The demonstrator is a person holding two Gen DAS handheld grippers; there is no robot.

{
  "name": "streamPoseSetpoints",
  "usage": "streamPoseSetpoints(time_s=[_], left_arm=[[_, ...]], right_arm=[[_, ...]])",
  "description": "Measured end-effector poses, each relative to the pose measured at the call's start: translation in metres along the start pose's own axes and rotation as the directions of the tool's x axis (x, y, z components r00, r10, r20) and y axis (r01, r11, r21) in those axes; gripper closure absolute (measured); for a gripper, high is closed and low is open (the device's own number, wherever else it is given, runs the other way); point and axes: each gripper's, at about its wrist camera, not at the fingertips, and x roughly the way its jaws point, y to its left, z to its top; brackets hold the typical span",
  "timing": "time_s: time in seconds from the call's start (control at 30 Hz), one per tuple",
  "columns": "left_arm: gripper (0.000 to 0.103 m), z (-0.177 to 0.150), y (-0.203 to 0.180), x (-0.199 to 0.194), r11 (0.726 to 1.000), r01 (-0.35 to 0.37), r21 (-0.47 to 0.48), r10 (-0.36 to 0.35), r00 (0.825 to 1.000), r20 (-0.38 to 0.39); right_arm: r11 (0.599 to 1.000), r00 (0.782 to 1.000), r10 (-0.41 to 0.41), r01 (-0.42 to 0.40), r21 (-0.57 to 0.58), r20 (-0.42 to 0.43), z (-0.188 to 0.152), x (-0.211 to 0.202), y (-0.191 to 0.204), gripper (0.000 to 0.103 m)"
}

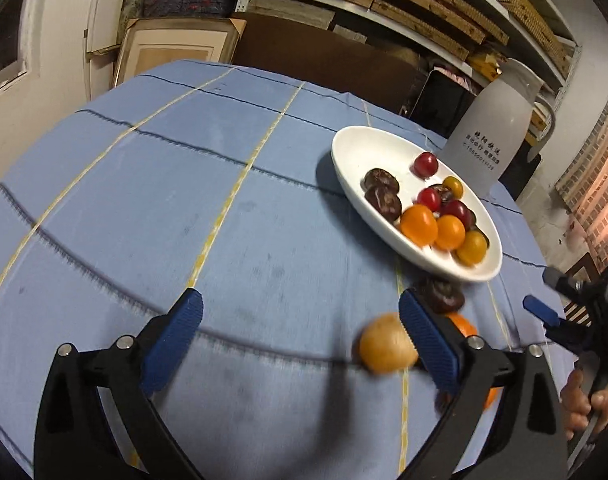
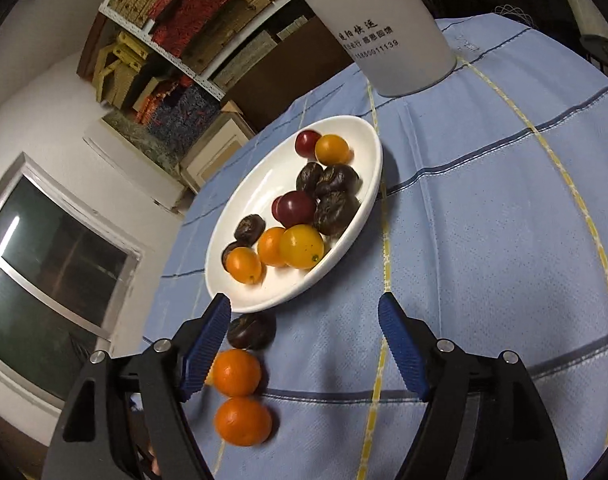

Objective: Organize fruits
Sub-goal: 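Grasp the pale yellow fruit with the left gripper while the right grasps a dark brown fruit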

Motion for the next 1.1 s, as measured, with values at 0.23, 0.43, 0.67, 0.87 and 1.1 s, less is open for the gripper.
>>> streamPoseSetpoints(time_s=[0.23,0.43,0.67,0.87,1.1], left_arm=[[0.005,-0.014,-0.015,0.004,0.998,0.013,0.054,-0.010,0.999,-0.043],[0.005,-0.021,-0.037,0.009,0.988,0.023,0.155,-0.014,0.998,-0.060],[0.004,-0.021,-0.054,0.021,0.962,-0.076,0.261,0.091,0.995,-0.048],[0.004,-0.010,-0.034,0.017,0.968,-0.124,0.217,0.130,0.991,-0.014],[0.004,-0.010,-0.020,0.014,0.993,-0.038,0.115,0.044,0.998,-0.048]], right_arm=[[1.000,1.000,-0.003,0.003,0.004,-0.005,-0.002,0.001,0.000,0.021],[1.000,1.000,-0.001,0.001,-0.001,-0.024,-0.001,0.003,0.001,0.019],[1.000,1.000,-0.006,0.006,-0.010,-0.023,-0.002,0.002,0.002,0.019],[1.000,1.000,-0.009,0.008,-0.015,-0.030,-0.003,0.004,0.003,0.019],[0.998,0.996,0.026,-0.030,-0.047,-0.085,-0.011,0.013,0.012,0.019]])
